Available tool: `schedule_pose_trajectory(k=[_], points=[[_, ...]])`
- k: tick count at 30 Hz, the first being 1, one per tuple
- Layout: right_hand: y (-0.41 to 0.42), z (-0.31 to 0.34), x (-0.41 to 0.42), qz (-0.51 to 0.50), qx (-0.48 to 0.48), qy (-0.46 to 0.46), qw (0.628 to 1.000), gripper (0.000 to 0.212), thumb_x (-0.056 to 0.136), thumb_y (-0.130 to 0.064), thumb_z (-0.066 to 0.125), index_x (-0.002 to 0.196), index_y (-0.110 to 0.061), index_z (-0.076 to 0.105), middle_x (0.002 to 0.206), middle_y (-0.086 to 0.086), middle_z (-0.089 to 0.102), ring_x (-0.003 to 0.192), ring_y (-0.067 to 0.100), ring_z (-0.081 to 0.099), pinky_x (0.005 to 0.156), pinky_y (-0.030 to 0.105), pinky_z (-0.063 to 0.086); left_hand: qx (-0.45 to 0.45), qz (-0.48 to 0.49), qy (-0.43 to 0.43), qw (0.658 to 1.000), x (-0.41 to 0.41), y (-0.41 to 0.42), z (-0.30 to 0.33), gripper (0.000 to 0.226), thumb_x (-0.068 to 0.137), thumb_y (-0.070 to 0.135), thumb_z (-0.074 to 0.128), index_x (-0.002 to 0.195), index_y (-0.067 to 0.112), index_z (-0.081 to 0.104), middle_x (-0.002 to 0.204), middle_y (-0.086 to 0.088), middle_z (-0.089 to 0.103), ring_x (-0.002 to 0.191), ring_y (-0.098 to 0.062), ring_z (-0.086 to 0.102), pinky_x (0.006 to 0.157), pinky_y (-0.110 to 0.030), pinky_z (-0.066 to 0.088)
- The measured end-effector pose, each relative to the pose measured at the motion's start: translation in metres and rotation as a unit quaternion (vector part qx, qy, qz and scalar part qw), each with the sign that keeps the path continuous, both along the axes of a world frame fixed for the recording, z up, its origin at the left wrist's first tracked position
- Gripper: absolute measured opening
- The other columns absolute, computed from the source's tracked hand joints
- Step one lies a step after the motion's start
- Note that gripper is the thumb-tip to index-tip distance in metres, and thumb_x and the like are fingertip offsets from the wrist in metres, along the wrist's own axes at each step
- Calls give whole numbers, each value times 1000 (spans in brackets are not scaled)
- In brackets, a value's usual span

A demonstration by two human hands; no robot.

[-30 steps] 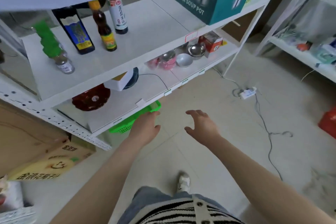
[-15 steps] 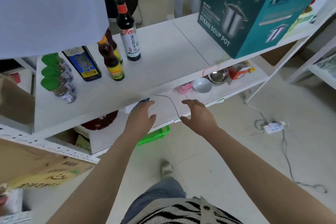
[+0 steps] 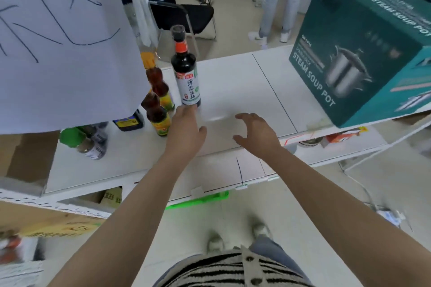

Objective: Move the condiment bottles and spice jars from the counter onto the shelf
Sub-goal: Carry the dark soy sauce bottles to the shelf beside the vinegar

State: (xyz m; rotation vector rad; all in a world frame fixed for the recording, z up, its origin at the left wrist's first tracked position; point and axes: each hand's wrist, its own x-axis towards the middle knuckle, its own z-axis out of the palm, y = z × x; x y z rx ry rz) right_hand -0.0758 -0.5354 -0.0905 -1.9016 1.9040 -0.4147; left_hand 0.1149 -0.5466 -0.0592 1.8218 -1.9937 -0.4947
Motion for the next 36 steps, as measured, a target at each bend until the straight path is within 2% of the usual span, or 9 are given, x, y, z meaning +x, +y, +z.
schedule_pose_trajectory(k=[8, 12, 17, 21, 24, 27, 30, 33, 36], points=[[-101, 4, 21, 120, -16, -56, 991, 68, 82, -33, 69, 141, -20, 38, 132, 9, 52, 125, 24, 49, 98, 40, 45, -103, 130, 106, 980, -18, -50, 46, 69, 89, 13, 61, 148, 10, 25, 146, -12, 33, 133, -25, 38, 103, -23, 28], [-135, 9, 29, 157, -20, -116, 981, 78, 80, -32, 73, 145, -21, 32, 135, 9, 52, 125, 25, 49, 99, 36, 42, -101, 163, 125, 973, -19, -78, 48, 69, 89, 19, 62, 147, 7, 27, 146, -14, 39, 135, -26, 37, 107, -30, 29], [-161, 14, 41, 194, 11, -221, 956, 81, 79, -25, 76, 146, -22, 30, 138, 6, 50, 126, 21, 47, 102, 35, 40, -102, 180, 141, 968, -18, -103, 47, 52, 86, 15, 63, 135, 9, 45, 131, -9, 55, 123, -23, 49, 93, -21, 32], [-174, 9, 51, 220, 44, -259, 939, 71, 77, -21, 77, 137, -18, 40, 130, -1, 56, 113, 14, 52, 89, 27, 39, -100, 195, 162, 962, -19, -108, 46, 48, 86, 12, 64, 128, 6, 42, 124, -10, 60, 113, -23, 57, 86, -24, 40], [-179, 1, 57, 204, 62, -281, 936, 60, 75, -22, 79, 126, -14, 48, 124, 1, 61, 115, 21, 57, 94, 34, 46, -99, 200, 184, 957, -21, -111, 42, 52, 83, 9, 68, 125, 5, 39, 121, -10, 61, 106, -23, 59, 81, -26, 41], [-181, -2, 60, 196, 65, -276, 939, 57, 74, -18, 79, 122, -12, 49, 120, 4, 62, 111, 25, 58, 96, 43, 48, -108, 213, 203, 950, -26, -111, 38, 57, 78, 11, 73, 124, 7, 41, 120, -10, 59, 107, -23, 58, 86, -27, 44], [-180, -1, 56, 197, 63, -266, 942, 58, 72, -16, 79, 120, -11, 48, 115, 5, 63, 107, 25, 60, 94, 45, 49, -112, 208, 173, 956, -30, -108, 35, 63, 76, 20, 77, 130, 11, 45, 121, -9, 53, 107, -19, 53, 94, -26, 42], [-173, -1, 42, 195, 83, -282, 936, 59, 67, -14, 82, 118, -13, 51, 111, 0, 63, 104, 22, 61, 94, 47, 50, -117, 181, 152, 965, -35, -101, 35, 62, 76, 27, 77, 131, 15, 52, 112, -4, 56, 104, -16, 46, 90, -22, 37], [-158, 3, 21, 205, 99, -275, 934, 63, 60, -30, 82, 115, -18, 55, 114, -3, 67, 104, 20, 64, 93, 47, 52, -106, 176, 223, 953, -43, -90, 37, 49, 76, 25, 77, 121, 17, 61, 96, 11, 58, 103, -17, 53, 92, -30, 45]])
